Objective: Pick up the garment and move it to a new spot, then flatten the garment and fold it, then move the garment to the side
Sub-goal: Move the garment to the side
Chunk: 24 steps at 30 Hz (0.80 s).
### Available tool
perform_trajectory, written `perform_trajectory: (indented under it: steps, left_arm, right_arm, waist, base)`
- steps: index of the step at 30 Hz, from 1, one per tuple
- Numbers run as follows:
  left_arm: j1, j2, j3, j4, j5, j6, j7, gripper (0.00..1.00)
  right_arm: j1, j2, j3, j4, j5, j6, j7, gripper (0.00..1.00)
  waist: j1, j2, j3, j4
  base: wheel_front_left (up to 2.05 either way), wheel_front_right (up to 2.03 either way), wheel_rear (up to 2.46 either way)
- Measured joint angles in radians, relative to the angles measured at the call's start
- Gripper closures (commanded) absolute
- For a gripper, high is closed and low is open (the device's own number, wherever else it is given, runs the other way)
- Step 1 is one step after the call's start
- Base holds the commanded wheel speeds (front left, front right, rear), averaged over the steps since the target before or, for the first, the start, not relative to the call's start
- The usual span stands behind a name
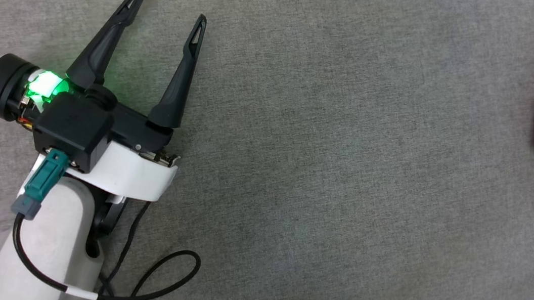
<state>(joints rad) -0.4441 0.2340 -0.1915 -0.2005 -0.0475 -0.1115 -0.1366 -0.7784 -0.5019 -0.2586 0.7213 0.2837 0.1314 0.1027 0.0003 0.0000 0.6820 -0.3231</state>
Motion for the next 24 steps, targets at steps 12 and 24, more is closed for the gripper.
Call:
perform_trajectory:
  steps: [12, 24]
  left_arm:
    - [0.051, -0.029, -0.003, 0.094, -0.036, 0.030, -0.064, 0.00]
    - [0.227, -0.082, 0.040, 0.213, -0.107, 0.091, -0.114, 0.00]
  right_arm:
    - [0.014, 0.023, -0.093, 0.059, -0.125, 0.000, -0.263, 0.00]
    - [0.305, 0.129, -0.078, -0.150, -0.073, 0.000, -0.312, 0.00]
  waist:
    - [-0.0002, 0.0000, -0.115, 0.017]
    - [-0.0006, 0.0001, -0.348, 0.074]
  base:
    - [0.00, 0.00, 0.00]
    - [0.00, 0.00, 0.00]
